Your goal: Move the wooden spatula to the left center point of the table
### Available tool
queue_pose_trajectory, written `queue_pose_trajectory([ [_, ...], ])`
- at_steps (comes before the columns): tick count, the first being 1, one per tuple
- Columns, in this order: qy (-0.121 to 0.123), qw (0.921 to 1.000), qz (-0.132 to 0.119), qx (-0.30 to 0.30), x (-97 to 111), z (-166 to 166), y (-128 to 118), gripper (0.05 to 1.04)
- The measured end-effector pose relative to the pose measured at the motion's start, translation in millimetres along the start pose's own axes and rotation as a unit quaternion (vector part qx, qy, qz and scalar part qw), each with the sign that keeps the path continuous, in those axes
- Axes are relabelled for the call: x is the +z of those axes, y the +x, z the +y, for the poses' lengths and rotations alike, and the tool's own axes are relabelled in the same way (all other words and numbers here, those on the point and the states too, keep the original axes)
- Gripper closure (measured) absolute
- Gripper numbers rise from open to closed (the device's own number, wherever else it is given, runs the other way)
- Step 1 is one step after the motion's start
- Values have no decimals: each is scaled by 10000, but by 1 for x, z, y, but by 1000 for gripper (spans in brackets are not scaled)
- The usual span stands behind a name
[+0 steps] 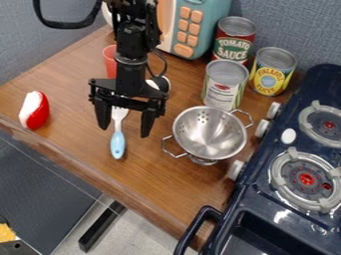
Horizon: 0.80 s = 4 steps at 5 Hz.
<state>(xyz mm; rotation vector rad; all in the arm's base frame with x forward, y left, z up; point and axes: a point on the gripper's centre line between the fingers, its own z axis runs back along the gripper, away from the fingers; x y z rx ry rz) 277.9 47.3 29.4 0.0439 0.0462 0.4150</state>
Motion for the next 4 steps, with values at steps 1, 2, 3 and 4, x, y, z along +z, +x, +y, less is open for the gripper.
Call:
queue_pose_trajectory([
  [1,275,9994,22,220,-3,2,-1,84],
  [2,439,9982,211,353,-15,15,-10,84],
  [3,625,9965,374,420,-24,33,-24,84],
  [4,583,9967,440,359,-27,44,-35,133],
])
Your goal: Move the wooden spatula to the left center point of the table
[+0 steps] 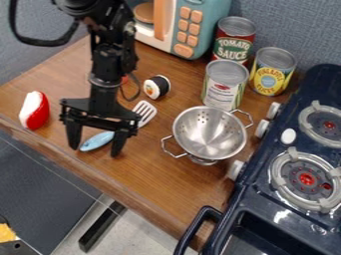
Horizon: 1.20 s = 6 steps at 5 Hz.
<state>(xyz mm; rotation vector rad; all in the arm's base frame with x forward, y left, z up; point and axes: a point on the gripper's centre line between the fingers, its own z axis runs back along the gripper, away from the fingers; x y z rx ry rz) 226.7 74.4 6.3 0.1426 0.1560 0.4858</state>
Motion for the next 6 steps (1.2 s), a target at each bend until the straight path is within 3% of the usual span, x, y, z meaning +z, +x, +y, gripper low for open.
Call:
queue_pose_trajectory([
  [2,-43,9977,41,-674,-1,-4,-1,726],
  [3,-39,9970,-44,-766,1,-13,3,817],
  [4,-29,9946,-96,-1028,2,-13,4,817],
  [6,-557,9881,-432,-1364,16,-19,11,817],
])
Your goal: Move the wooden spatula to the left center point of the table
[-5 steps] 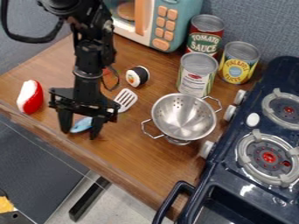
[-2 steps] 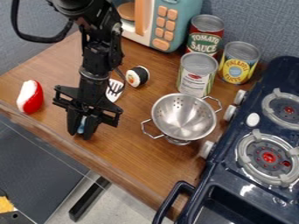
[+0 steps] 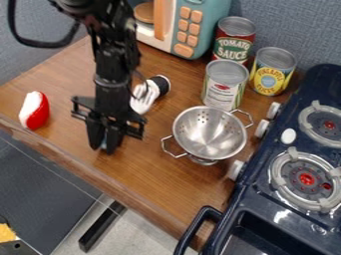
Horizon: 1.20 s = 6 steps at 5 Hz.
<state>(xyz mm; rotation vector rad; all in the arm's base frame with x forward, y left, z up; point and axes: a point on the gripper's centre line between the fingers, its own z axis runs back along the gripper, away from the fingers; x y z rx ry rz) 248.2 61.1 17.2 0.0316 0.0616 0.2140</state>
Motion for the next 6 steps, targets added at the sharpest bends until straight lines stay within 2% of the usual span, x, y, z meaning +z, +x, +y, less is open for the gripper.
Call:
queue_pose_trajectory([
  [1,-200,9995,-238,-111,14,2,12,817],
  [2,125,9988,-333,-342,23,0,38,817],
  [3,857,9954,-73,-415,23,-19,54,817],
  [6,369,9984,153,-393,11,-2,64,817],
])
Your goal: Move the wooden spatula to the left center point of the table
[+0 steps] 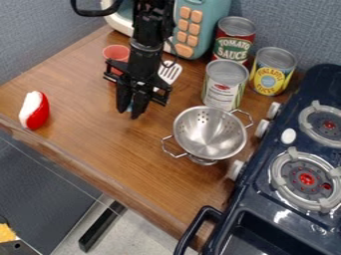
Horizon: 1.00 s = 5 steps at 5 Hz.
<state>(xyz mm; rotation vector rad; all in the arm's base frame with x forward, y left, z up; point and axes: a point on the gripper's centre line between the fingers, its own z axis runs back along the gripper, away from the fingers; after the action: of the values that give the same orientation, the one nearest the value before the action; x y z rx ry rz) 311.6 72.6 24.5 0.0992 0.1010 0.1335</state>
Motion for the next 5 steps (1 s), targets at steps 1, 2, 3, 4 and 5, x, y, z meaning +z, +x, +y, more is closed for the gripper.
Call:
queue_pose_trajectory([
  [1,-195,9997,-116,89,0,3,4,817],
  [2,-268,9994,-109,190,-1,7,3,817],
  [3,-387,9988,-25,291,-3,17,-1,817],
  [4,-445,9985,82,309,-4,22,-6,817],
  [5,-576,9961,115,653,-1,42,-13,817],
])
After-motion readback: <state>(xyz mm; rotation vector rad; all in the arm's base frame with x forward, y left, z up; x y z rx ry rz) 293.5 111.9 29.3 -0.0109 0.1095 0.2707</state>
